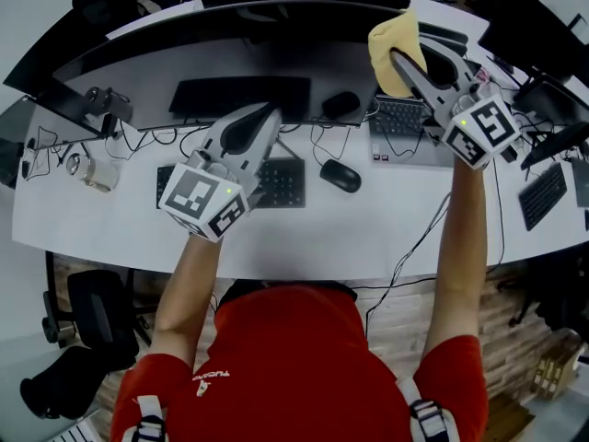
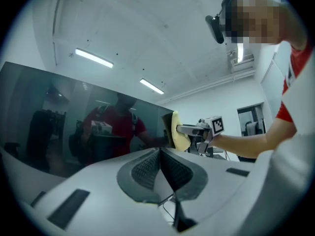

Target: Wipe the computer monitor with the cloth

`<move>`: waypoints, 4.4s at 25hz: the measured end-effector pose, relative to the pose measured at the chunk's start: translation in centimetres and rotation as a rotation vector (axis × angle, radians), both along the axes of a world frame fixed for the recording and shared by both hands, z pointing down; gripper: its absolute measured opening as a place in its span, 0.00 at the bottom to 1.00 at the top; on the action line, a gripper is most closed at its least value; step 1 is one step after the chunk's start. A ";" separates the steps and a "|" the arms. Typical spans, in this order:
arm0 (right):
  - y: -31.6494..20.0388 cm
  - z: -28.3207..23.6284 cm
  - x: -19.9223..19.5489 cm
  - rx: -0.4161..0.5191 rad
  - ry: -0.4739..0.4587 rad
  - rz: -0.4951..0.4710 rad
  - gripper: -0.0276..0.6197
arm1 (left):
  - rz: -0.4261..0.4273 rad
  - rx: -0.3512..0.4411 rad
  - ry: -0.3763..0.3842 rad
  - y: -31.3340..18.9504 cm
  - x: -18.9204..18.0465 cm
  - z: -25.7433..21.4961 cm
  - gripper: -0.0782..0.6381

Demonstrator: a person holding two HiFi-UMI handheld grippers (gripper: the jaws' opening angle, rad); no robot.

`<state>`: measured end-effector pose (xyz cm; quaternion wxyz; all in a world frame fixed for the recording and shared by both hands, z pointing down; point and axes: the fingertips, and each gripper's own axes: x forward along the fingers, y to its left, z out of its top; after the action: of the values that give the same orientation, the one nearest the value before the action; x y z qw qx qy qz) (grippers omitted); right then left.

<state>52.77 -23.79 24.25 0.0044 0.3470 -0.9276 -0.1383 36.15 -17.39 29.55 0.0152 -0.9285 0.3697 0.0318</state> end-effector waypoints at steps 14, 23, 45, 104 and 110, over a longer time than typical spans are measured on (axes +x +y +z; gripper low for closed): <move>-0.7 11.6 -0.3 -0.118 -0.063 0.026 0.23 | -0.053 -0.065 -0.019 -0.4 -0.4 1.9 0.12; -1.0 17.2 -0.3 -0.210 -0.110 0.021 0.23 | -0.074 -0.083 -0.042 -1.0 -1.4 2.9 0.12; -2.1 29.3 -0.7 -0.661 -0.214 0.237 0.32 | -0.032 -0.129 -0.049 -2.7 -3.7 4.9 0.12; -2.7 32.4 -20.5 -0.999 -1.290 0.366 0.40 | -0.063 -0.159 0.048 -5.4 -23.9 5.4 0.12; -2.8 32.5 -21.7 -0.924 -1.470 0.396 0.40 | -0.073 -0.153 0.048 -5.3 -26.9 5.1 0.12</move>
<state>31.10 -26.62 56.79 -0.4288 0.4656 -0.5822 0.5103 9.27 -22.66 34.62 -0.0637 -0.9117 0.4051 0.0251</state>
